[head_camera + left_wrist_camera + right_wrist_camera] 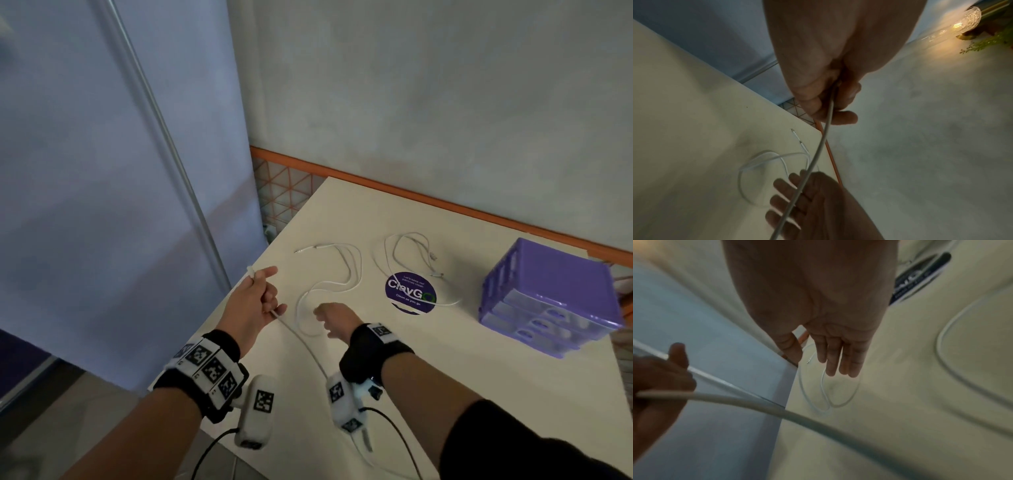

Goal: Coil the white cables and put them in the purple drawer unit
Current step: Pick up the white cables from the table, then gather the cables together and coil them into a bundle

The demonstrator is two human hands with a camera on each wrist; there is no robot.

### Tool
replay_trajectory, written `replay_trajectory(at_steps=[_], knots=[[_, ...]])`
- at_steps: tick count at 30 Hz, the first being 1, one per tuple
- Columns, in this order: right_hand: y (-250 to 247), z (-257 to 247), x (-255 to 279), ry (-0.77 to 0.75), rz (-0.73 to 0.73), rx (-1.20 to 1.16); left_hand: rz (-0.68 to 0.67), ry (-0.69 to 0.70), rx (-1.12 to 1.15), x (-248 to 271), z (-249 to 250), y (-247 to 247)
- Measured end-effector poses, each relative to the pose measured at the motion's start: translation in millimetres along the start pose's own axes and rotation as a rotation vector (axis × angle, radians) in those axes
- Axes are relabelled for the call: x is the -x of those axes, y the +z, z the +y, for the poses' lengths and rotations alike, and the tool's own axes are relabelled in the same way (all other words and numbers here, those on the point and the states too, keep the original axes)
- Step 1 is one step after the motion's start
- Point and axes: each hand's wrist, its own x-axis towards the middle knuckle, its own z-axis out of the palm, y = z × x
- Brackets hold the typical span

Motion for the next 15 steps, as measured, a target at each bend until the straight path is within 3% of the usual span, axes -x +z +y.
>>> replay_trajectory(at_steps=[5,7,10,15], knots=[[13,-13,-15,0.029,-0.053,-0.726,-0.009,-0.019,-0.071,-10,-5,-4],[9,-18,-9,0.003,0.019,-0.891,-0.016,-0.036,-0.09,-14,-6,-6],[-3,-24,6,-0.112,0.153,-0.686,-0.034,-0.077,-0.117,-19,-8,-5],[-8,-29,53,-0.316,0.078,-0.284,-0.19,-0.128,-0.237,-21,0,13]])
